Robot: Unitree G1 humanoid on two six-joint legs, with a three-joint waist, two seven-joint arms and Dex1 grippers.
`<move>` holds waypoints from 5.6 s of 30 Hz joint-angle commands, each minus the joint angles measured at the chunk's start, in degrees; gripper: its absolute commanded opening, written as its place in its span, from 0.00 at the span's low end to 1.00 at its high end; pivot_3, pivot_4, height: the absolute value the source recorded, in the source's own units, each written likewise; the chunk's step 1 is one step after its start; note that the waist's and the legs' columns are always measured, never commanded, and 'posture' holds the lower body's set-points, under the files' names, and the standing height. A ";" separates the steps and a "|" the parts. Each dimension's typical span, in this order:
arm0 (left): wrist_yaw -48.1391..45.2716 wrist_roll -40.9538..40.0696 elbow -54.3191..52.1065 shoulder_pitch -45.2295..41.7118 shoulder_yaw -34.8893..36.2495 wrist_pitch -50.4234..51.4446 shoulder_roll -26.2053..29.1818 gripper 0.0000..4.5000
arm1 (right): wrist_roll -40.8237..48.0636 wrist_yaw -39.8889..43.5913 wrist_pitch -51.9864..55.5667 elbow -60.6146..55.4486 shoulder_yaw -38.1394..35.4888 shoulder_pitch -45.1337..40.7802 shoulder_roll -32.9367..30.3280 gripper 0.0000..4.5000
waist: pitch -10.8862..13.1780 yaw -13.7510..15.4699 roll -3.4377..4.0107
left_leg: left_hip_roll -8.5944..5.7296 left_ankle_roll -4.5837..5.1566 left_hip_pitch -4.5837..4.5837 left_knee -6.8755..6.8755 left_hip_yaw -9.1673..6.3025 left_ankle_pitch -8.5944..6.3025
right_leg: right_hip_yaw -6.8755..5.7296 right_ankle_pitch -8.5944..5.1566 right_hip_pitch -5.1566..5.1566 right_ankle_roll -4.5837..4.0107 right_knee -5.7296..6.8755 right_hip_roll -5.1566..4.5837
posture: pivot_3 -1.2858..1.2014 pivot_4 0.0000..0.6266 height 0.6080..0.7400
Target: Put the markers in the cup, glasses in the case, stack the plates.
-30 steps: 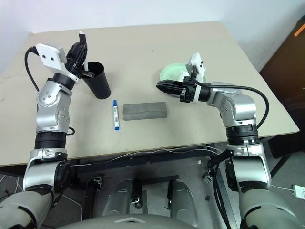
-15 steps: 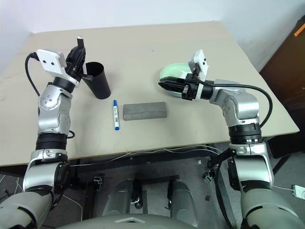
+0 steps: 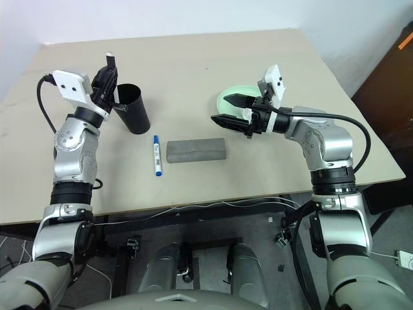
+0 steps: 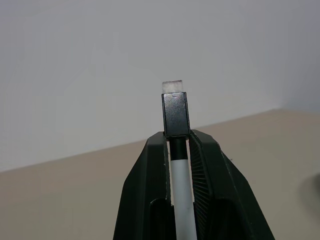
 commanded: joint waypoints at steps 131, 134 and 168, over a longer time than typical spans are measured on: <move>48.11 -24.81 -48.84 2.66 -4.50 100.68 -3.07 0.06 | -8.05 2.72 -11.88 10.27 0.81 -3.54 0.16 1.00 | 0.04 0.29 -0.08 | 0.00 -0.21 0.09 0.03 -0.20 0.03 | 0.01 0.01 0.06 -0.32 0.07 0.12 | 0.52 0.24 0.70; 44.06 -24.46 -50.22 2.30 -2.17 100.11 -4.39 0.06 | -8.09 2.94 -11.73 10.15 0.97 -3.54 0.24 1.00 | 0.05 0.20 -0.09 | -0.03 -0.21 0.03 0.04 -0.16 0.03 | 0.02 0.02 0.07 -0.30 -0.03 0.08 | 0.52 0.24 0.70; 8.51 3.72 -30.44 2.24 -8.64 21.08 3.54 0.06 | -4.16 4.54 -7.43 2.66 0.36 -0.82 -0.35 1.00 | 0.05 0.08 -0.07 | 0.06 -0.17 -0.01 -0.08 -0.09 0.04 | 0.02 0.06 -0.02 -0.23 -0.14 0.17 | 0.52 0.24 0.70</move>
